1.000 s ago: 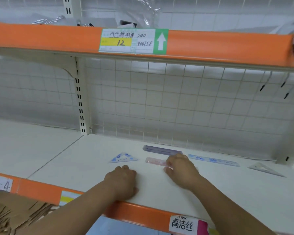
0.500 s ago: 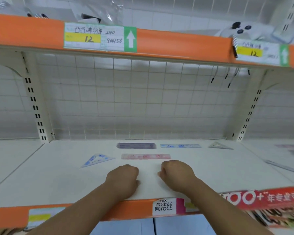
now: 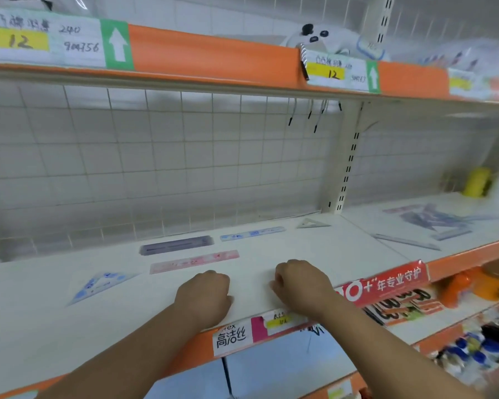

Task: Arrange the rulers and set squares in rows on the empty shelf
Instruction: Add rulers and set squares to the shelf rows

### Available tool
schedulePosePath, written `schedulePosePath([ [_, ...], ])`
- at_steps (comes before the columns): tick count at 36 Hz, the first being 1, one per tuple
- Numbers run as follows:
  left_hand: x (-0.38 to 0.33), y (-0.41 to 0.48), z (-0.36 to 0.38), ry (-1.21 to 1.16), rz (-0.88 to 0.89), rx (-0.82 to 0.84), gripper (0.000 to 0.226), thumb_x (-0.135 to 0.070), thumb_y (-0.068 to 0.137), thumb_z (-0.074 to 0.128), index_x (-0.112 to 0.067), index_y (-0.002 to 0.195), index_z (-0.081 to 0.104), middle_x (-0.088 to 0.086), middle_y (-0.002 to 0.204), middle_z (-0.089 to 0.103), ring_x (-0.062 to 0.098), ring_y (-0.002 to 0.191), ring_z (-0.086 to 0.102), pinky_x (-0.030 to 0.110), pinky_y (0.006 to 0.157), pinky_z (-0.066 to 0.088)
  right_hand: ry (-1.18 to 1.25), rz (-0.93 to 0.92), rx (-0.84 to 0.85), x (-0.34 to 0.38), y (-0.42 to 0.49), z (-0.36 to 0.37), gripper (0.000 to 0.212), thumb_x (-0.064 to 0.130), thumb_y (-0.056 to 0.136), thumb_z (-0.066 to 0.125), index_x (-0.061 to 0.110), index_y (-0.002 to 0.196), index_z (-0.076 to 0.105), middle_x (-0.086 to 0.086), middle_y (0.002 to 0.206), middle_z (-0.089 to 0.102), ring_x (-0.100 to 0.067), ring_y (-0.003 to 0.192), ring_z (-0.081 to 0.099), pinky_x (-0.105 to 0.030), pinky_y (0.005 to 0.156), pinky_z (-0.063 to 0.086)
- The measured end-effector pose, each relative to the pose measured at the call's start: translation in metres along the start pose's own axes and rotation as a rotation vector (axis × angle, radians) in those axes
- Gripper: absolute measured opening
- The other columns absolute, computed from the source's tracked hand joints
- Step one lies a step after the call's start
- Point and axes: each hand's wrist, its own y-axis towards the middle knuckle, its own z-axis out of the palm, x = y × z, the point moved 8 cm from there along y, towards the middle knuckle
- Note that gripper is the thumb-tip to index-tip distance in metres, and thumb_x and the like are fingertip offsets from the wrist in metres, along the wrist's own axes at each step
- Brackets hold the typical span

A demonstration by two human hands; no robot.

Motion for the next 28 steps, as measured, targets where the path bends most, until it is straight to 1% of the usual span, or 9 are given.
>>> schedulePosePath([
  [3, -0.02, 0.005, -0.002, 0.015, 0.032, -0.007, 0.027, -0.036, 0.098, 0.044, -0.014, 0.106, 0.057, 0.004, 0.112, 0.056, 0.022, 0.105, 0.056, 0.032, 0.083, 0.045, 0.0, 0.025, -0.009, -0.019, -0.005, -0.005, 0.03, 0.035, 0.097, 0.043, 0.01, 0.101, 0.06, -0.002, 0.089, 0.047, -0.023, 0.09, 0.052, -0.029, 0.07, 0.039],
  [6, -0.044, 0.011, -0.005, 0.028, 0.061, -0.011, 0.028, -0.035, 0.099, 0.043, -0.012, 0.103, 0.057, 0.005, 0.109, 0.056, 0.022, 0.101, 0.056, 0.031, 0.078, 0.044, 0.012, 0.049, -0.024, -0.042, -0.01, -0.011, 0.029, 0.034, 0.096, 0.044, 0.01, 0.102, 0.06, -0.006, 0.098, 0.057, -0.024, 0.096, 0.055, -0.028, 0.07, 0.039],
  [9, -0.068, 0.016, -0.006, 0.025, 0.072, -0.014, 0.028, -0.034, 0.099, 0.042, -0.011, 0.103, 0.057, 0.006, 0.109, 0.056, 0.023, 0.101, 0.056, 0.03, 0.077, 0.042, 0.013, 0.056, -0.028, -0.066, -0.013, -0.015, 0.03, 0.035, 0.097, 0.044, 0.01, 0.103, 0.06, -0.008, 0.107, 0.06, -0.025, 0.101, 0.056, -0.03, 0.073, 0.041],
  [15, -0.12, 0.032, -0.009, 0.01, 0.061, -0.027, 0.027, -0.034, 0.099, 0.043, -0.012, 0.103, 0.057, 0.006, 0.11, 0.056, 0.024, 0.102, 0.055, 0.031, 0.078, 0.043, -0.004, 0.034, -0.048, -0.117, -0.019, -0.026, 0.029, 0.034, 0.096, 0.044, 0.011, 0.102, 0.059, -0.007, 0.105, 0.06, -0.023, 0.097, 0.055, -0.031, 0.076, 0.045],
  [20, -0.176, 0.047, -0.012, 0.005, 0.053, -0.049, 0.026, -0.035, 0.098, 0.044, -0.012, 0.102, 0.057, 0.006, 0.108, 0.058, 0.023, 0.099, 0.056, 0.028, 0.075, 0.042, 0.012, -0.001, -0.072, -0.171, -0.025, -0.041, 0.028, 0.033, 0.096, 0.044, 0.011, 0.101, 0.059, -0.007, 0.101, 0.059, -0.024, 0.096, 0.055, -0.03, 0.072, 0.04],
  [23, -0.213, 0.055, -0.012, 0.001, 0.051, -0.065, 0.027, -0.036, 0.098, 0.045, -0.012, 0.105, 0.057, 0.006, 0.109, 0.057, 0.023, 0.101, 0.056, 0.03, 0.077, 0.043, 0.002, -0.022, -0.077, -0.206, -0.029, -0.049, 0.029, 0.035, 0.097, 0.044, 0.01, 0.102, 0.059, -0.007, 0.1, 0.058, -0.025, 0.097, 0.055, -0.03, 0.071, 0.038],
  [26, -0.249, 0.062, -0.009, -0.011, 0.054, -0.074, 0.029, -0.038, 0.097, 0.046, -0.013, 0.107, 0.057, 0.006, 0.112, 0.056, 0.024, 0.104, 0.054, 0.031, 0.079, 0.042, 0.006, -0.025, -0.07, -0.239, -0.034, -0.056, 0.03, 0.036, 0.097, 0.044, 0.01, 0.101, 0.059, -0.008, 0.106, 0.059, -0.026, 0.101, 0.055, -0.032, 0.076, 0.042],
  [28, -0.272, 0.066, -0.005, -0.016, 0.048, -0.072, 0.029, -0.038, 0.097, 0.046, -0.013, 0.108, 0.057, 0.005, 0.111, 0.056, 0.023, 0.103, 0.054, 0.031, 0.078, 0.042, 0.011, -0.032, -0.069, -0.261, -0.04, -0.06, 0.027, 0.035, 0.096, 0.044, 0.012, 0.095, 0.058, -0.008, 0.104, 0.059, -0.026, 0.099, 0.055, -0.034, 0.078, 0.044],
])
